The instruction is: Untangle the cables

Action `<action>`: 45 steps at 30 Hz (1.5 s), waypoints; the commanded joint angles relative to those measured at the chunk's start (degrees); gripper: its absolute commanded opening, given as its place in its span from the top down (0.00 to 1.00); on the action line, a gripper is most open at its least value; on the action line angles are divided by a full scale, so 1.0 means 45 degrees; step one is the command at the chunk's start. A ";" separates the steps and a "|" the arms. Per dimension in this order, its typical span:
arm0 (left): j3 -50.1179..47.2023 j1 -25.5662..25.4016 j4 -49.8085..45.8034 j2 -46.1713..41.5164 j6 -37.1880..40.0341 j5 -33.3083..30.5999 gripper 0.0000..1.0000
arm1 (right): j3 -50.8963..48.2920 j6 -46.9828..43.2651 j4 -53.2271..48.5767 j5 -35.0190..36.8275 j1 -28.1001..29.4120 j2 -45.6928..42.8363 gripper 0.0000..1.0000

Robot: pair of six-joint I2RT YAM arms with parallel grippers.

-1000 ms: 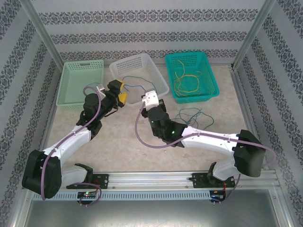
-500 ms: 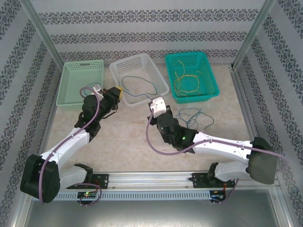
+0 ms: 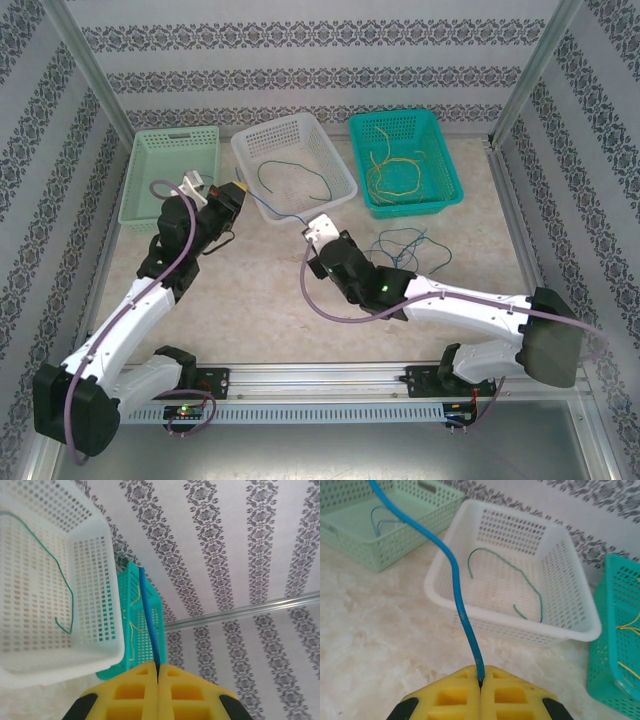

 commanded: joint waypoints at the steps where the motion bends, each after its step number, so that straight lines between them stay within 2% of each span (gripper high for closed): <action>1: 0.1129 0.0259 -0.2289 -0.0474 0.2720 -0.0753 1.00 | 0.1030 0.0138 -0.1565 -0.1015 -0.0188 0.0810 1.00; 3: 0.1502 0.0286 -0.2756 -0.0397 0.3285 -0.0580 1.00 | 0.1543 0.0292 -0.1661 -0.1372 -0.0194 0.1356 1.00; 5: 0.1977 0.0300 -0.3240 -0.0163 0.3898 -0.0315 1.00 | 0.2070 0.0382 -0.1591 -0.1834 -0.0210 0.1821 0.96; 6: 0.2238 0.0291 -0.3581 -0.0048 0.4242 -0.0267 1.00 | 0.2295 0.0534 -0.1625 -0.1869 -0.0213 0.2055 0.86; 7: 0.2530 0.0295 -0.3996 0.0034 0.4679 -0.0318 1.00 | 0.2445 0.0722 -0.1571 -0.1816 -0.0223 0.2178 0.69; 9: 0.3068 0.0310 -0.4922 0.0139 0.5534 -0.0758 1.00 | 0.2414 0.1016 -0.1334 -0.1810 -0.0317 0.2120 0.64; 10: 0.3358 0.0348 -0.5358 0.0170 0.5981 -0.0975 1.00 | 0.2300 0.1286 -0.1177 -0.1924 -0.0440 0.1940 0.55; 11: 0.3610 0.0408 -0.5698 0.0217 0.6369 -0.1206 1.00 | 0.2159 0.1548 -0.1037 -0.2069 -0.0602 0.1775 0.40; 12: 0.3904 0.0467 -0.6063 0.0314 0.6765 -0.1440 1.00 | 0.2020 0.1868 -0.0871 -0.2187 -0.0806 0.1548 0.13; 13: 0.4165 0.0532 -0.6299 0.0445 0.7159 -0.1605 1.00 | 0.1924 0.2149 -0.0734 -0.2409 -0.1040 0.1369 0.02; 17: 0.5066 0.1153 -0.6719 0.1425 0.8506 -0.1881 1.00 | 0.2177 0.3498 -0.1171 -0.3274 -0.1964 0.1185 0.02; 21: 0.6781 0.2555 -0.7994 0.2992 0.9967 -0.1758 1.00 | 0.1929 0.3866 -0.1938 -0.3334 -0.2679 0.0867 0.02; 25: 0.9138 0.3963 -0.9898 0.4833 1.1796 -0.1926 1.00 | 0.0637 0.4458 -0.2764 -0.3607 -0.3882 -0.0259 0.02; 29: 1.0815 0.4880 -1.0996 0.6737 1.2937 -0.1884 1.00 | -0.0464 0.4849 -0.4257 -0.3980 -0.5353 -0.1343 0.02; 33: 1.1867 0.5486 -1.1152 0.8740 1.3266 -0.1798 1.00 | -0.1183 0.5220 -0.5623 -0.5002 -0.7048 -0.2025 0.05; 36: 1.2589 0.5764 -1.1254 1.0154 1.3270 -0.1595 1.00 | -0.1432 0.5368 -0.6432 -0.5892 -0.8228 -0.2006 0.11; 41: 1.3807 0.5988 -1.1874 1.2089 1.3171 -0.1547 1.00 | -0.1331 0.5094 -0.7279 -0.6361 -0.8717 -0.1060 0.22; 42: 1.3894 0.6027 -1.1895 1.2280 1.3069 -0.1561 0.93 | -0.1203 0.5066 -0.7484 -0.6330 -0.8738 -0.0710 0.24; 43: 1.3917 0.6033 -1.1900 1.2387 1.3026 -0.1492 0.81 | -0.1066 0.5120 -0.7698 -0.6206 -0.8758 -0.0342 0.25; 45: 1.3893 0.6033 -1.1910 1.2412 1.2917 -0.1495 0.46 | -0.0968 0.5195 -0.7885 -0.6241 -0.8926 0.0300 0.27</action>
